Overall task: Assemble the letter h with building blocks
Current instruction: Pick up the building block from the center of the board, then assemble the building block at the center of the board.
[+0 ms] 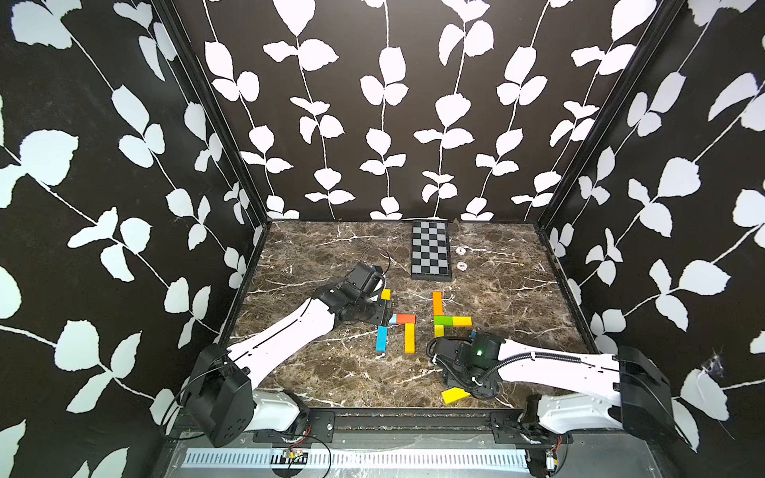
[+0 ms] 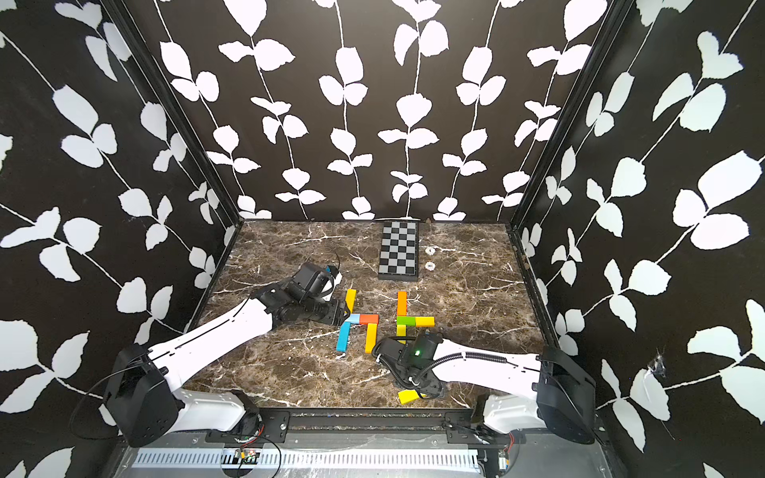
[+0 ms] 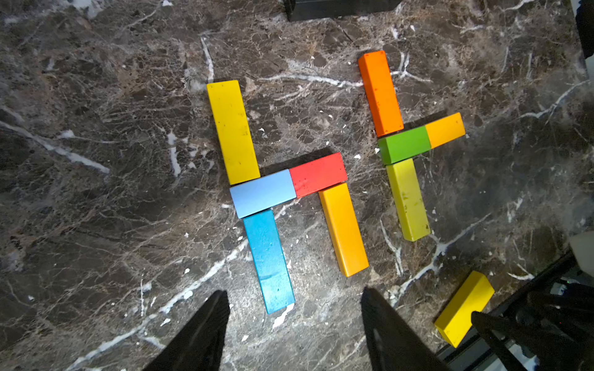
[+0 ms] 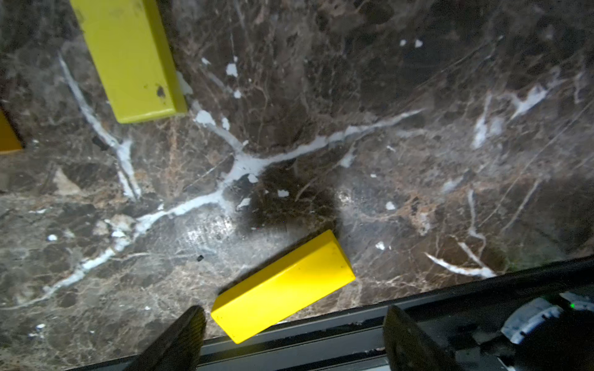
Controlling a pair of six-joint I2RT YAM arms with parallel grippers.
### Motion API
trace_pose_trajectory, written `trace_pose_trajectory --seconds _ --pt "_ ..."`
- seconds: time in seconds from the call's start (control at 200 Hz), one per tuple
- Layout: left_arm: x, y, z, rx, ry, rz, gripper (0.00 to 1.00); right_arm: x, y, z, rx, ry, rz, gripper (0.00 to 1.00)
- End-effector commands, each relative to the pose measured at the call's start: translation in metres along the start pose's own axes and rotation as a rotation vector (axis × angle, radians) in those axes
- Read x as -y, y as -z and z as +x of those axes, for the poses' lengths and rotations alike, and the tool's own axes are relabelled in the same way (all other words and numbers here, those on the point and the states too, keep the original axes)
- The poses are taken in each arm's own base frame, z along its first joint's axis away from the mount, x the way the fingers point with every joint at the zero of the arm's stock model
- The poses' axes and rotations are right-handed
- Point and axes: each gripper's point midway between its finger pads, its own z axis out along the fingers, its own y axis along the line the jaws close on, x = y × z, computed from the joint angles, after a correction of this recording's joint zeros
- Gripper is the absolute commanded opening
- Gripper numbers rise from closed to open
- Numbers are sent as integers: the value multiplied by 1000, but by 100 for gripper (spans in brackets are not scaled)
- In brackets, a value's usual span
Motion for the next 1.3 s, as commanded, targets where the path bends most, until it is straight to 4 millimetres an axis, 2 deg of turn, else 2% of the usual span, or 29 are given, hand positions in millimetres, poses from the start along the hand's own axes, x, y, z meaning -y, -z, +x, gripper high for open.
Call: trace_pose_trajectory --seconds 0.0,0.225,0.405,0.55,0.675,0.795,0.9,0.965,1.035,1.16,1.295 --pt "4 0 -1 -2 -23 19 68 2 -11 10 -41 -156 11 84" --pt "4 -1 0 -10 -37 17 67 11 -19 20 -50 -210 29 80" --pt "0 -4 5 -19 -32 4 67 5 -35 20 -64 -228 -1 77" --pt "-2 -4 8 -22 -29 1 67 3 -43 20 -80 -226 -2 70" --pt "-3 -3 7 -18 -32 -6 67 6 -47 17 -73 -234 -1 57" --pt "-3 -5 7 -18 -26 -5 66 7 -52 12 -65 -247 -9 31" --pt "-3 -7 8 -23 -23 -5 66 8 -54 3 -60 -239 -25 17" --pt "-2 -6 7 -20 -24 -4 66 9 -52 -6 -72 -204 -39 14" --pt "-2 -4 6 -19 -20 -3 66 17 -43 -21 -81 -129 -20 2" --pt "1 1 2 -7 -4 6 66 43 -27 -47 -120 13 56 2" --pt "1 2 -1 1 19 3 66 48 -22 -70 -163 169 98 1"
